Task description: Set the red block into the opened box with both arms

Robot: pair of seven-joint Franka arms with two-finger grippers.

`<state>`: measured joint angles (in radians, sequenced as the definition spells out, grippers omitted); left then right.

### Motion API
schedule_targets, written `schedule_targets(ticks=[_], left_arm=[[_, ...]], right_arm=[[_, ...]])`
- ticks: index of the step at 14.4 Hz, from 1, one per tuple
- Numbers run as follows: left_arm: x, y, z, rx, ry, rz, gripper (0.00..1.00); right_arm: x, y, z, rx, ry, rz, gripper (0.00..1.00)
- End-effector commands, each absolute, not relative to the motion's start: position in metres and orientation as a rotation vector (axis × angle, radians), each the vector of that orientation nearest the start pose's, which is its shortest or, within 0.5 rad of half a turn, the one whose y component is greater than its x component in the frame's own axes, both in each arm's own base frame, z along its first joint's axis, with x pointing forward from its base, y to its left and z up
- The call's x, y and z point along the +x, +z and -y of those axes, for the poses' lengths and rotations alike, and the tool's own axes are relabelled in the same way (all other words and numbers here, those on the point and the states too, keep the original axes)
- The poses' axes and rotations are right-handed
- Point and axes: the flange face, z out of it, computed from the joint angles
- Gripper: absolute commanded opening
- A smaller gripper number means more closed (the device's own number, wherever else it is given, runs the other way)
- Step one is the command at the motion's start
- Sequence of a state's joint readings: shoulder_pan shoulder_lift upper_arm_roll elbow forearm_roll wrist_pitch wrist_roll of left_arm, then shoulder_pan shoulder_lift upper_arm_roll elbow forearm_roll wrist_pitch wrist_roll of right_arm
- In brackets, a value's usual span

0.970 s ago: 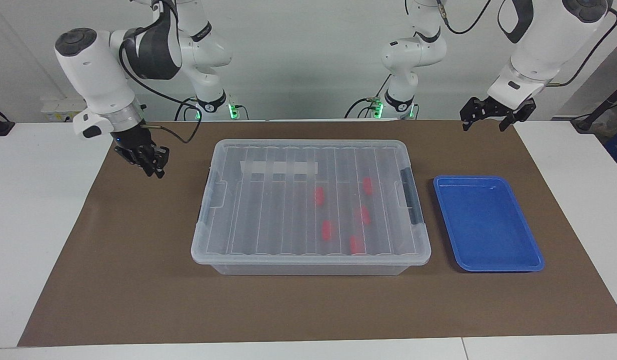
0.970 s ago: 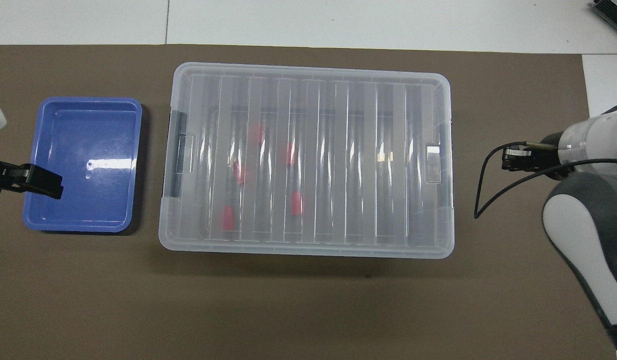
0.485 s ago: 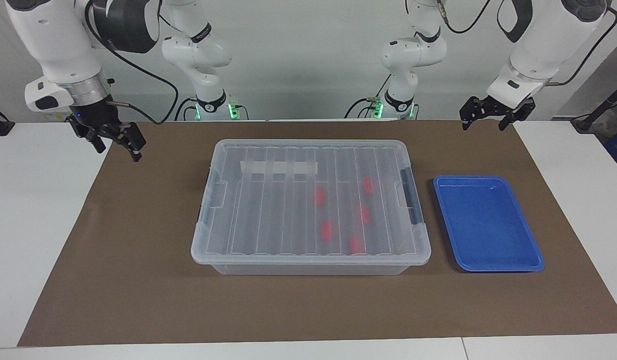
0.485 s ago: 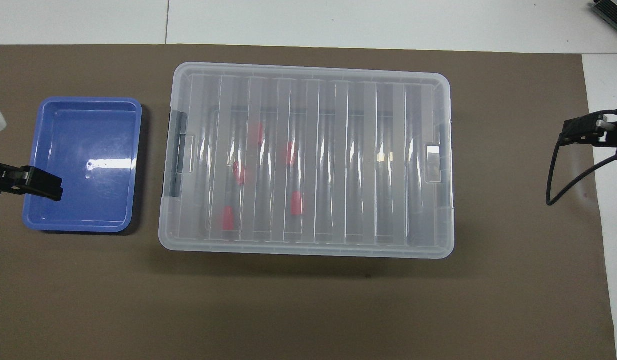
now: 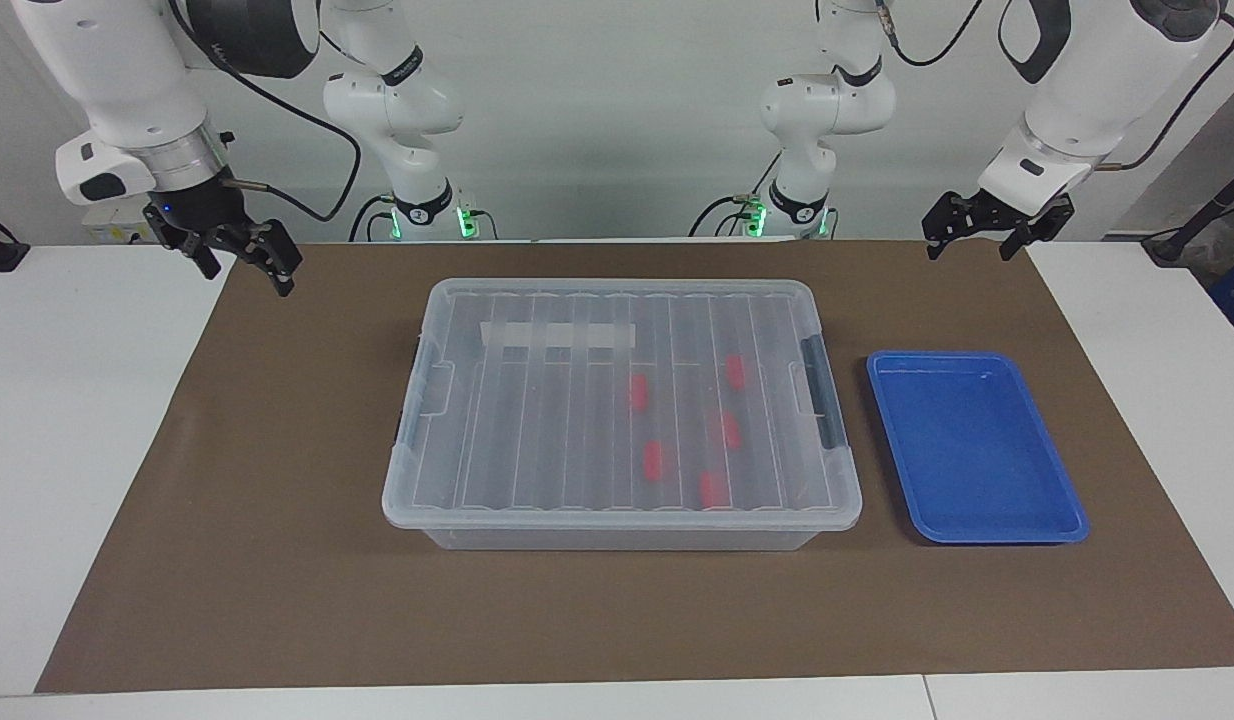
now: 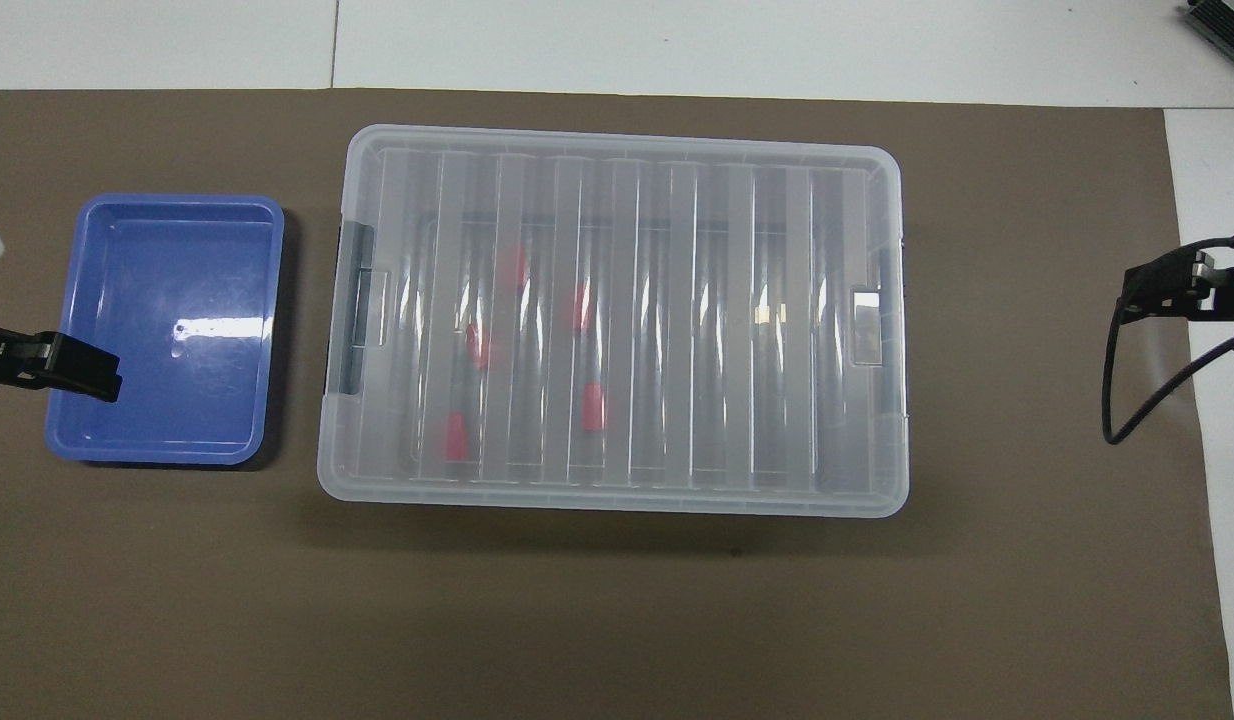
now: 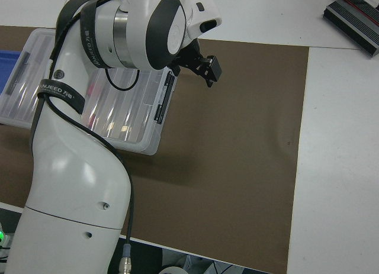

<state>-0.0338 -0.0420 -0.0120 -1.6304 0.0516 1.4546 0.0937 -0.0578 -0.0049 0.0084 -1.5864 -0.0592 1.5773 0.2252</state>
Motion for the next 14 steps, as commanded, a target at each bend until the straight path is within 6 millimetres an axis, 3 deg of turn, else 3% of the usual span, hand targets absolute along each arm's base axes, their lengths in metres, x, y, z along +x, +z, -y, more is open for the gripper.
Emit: schedule_targets(ticks=[1, 14], left_arm=[[0.5192, 0.6109, 0.0168, -3.093, 0.183, -0.221, 1.0], [0.5195, 0.6184, 0.0137, -3.094, 0.145, -0.217, 1.0]], right_arm=[[0.5445, 0.6226, 0.0311, -3.167, 0.013, -0.46, 1.0], [0.5433, 0.621, 0.03, -3.168, 0.016, -0.437, 1.0]])
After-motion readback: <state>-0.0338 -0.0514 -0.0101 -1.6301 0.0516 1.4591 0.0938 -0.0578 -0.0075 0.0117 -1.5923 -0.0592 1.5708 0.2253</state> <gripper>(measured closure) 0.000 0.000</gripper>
